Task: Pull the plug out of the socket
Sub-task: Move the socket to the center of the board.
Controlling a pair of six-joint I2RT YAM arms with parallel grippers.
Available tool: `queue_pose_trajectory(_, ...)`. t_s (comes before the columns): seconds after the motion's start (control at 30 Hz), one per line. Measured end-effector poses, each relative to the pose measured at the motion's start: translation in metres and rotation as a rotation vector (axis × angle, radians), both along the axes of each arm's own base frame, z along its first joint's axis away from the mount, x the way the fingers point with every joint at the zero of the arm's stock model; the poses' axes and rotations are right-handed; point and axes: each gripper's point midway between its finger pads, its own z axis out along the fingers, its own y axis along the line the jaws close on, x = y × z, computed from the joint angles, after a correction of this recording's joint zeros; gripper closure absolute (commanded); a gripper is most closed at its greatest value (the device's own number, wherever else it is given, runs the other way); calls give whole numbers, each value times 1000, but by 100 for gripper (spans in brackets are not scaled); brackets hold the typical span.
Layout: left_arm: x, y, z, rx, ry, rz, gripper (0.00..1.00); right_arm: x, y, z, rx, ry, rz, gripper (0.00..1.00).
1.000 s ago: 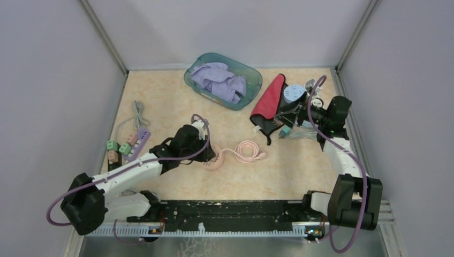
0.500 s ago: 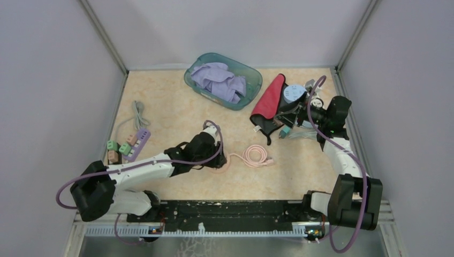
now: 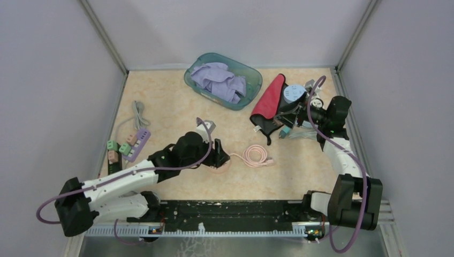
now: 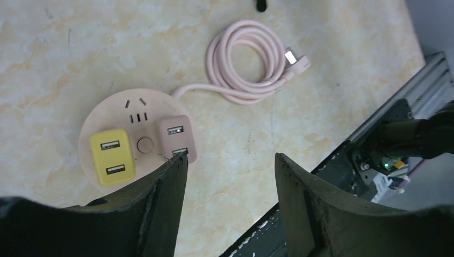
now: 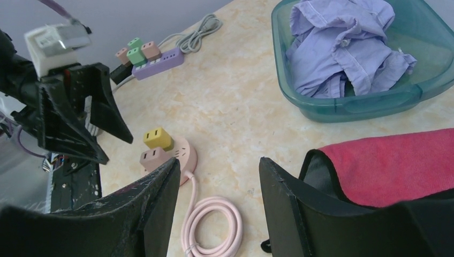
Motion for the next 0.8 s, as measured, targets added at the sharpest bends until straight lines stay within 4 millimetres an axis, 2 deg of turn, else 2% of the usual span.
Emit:
queue_pose_trajectory(0.13,-4,4,33,-93,-99,-33,30,-2,1,1,2,-2,14,44)
queue_pose_trajectory(0.23,-7,17,43,-127,-170,-20,17,-4,2,5,7,-18,29,44)
queue_pose_trajectory(0.27,-7,22,43,-129,-187,-9,10,-4,2,6,8,-26,33,44)
queue_pose_trajectory(0.3,-6,29,41,-126,-205,6,1,-5,3,7,9,-31,37,44)
queue_pose_trajectory(0.33,-6,35,38,-120,-216,25,0,-6,3,6,11,-29,41,44)
queue_pose_trajectory(0.53,-3,61,1,-47,-221,110,0,-9,7,5,14,-32,61,44)
queue_pose_trajectory(0.8,5,71,-28,64,-192,157,8,-10,8,6,14,-34,62,44)
